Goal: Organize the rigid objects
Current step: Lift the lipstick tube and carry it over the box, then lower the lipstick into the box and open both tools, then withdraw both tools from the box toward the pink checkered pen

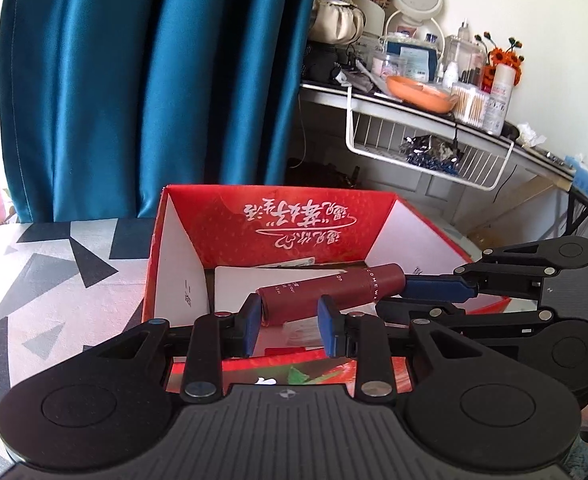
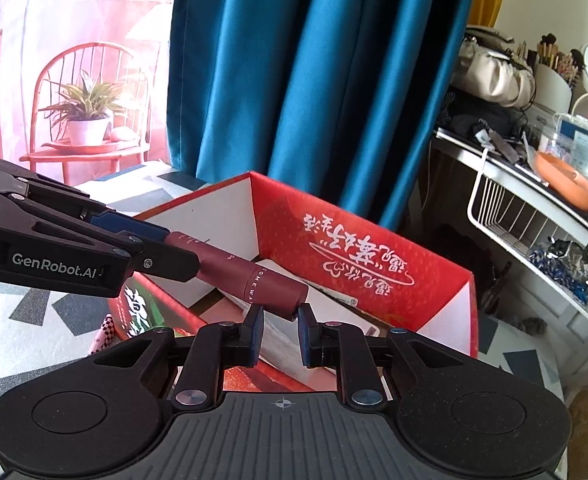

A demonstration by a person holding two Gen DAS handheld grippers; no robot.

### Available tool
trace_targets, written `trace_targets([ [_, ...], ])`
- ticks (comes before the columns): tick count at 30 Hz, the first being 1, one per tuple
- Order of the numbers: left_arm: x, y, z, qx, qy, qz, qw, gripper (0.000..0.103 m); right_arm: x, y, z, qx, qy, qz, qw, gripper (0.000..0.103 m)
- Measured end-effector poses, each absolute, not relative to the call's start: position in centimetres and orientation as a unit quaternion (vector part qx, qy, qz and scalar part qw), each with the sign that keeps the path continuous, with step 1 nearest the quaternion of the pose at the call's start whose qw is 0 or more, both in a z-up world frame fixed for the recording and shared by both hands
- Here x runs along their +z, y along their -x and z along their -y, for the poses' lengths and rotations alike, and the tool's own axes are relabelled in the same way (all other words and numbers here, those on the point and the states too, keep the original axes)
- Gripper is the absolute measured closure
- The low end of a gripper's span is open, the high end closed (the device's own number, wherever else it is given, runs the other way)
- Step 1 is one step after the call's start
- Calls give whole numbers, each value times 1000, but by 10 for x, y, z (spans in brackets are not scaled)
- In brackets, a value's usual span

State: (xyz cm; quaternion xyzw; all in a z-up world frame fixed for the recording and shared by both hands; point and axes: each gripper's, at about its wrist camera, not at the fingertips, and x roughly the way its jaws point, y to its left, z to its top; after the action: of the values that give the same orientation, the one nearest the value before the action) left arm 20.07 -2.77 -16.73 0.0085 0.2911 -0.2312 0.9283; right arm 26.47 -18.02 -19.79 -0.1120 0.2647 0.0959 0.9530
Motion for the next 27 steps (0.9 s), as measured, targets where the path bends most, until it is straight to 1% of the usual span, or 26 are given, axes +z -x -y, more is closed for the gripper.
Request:
trace_targets([
  [8,-175,-211,31,-230,-17,-306,923,71,-210,-275,187,95,80,-284,951,86],
  [16,-176,-210,31,-233,-20,-303,924,70,-210,-274,192,86,53,-286,953,82],
  [17,-176,-208,31,-233,-23,-301,924,69,-210,-272,192,84,49,-283,954,79],
  [18,-174,-207,31,-232,-26,-299,925,65,-209,-270,192,81,47,-279,956,73],
  [19,-173,-205,31,-230,-28,-297,926,61,-209,-268,193,77,45,-275,957,70],
  [20,-171,-202,30,-228,-29,-293,928,53,-208,-266,193,75,42,-272,958,65],
  [21,-170,-200,29,-224,-30,-288,931,48,-207,-264,193,72,38,-269,960,59],
  [22,-168,-198,27,-214,-31,-285,934,46,-207,-262,194,68,36,-266,961,55],
  [23,-166,-196,26,-206,-33,-283,936,40,-206,-259,194,61,34,-262,963,44],
  [24,-165,-195,24,-203,-31,-283,937,29,-206,-256,195,55,31,-258,964,23],
  [25,-164,-193,21,-203,-28,-282,937,24,-205,-253,197,49,25,-252,966,10],
  [26,-163,-191,19,-204,-26,-280,938,17,-206,-249,199,46,16,-244,968,1],
  [27,-163,-189,18,-204,-26,-281,938,13,-207,-244,202,47,6,-238,970,0],
])
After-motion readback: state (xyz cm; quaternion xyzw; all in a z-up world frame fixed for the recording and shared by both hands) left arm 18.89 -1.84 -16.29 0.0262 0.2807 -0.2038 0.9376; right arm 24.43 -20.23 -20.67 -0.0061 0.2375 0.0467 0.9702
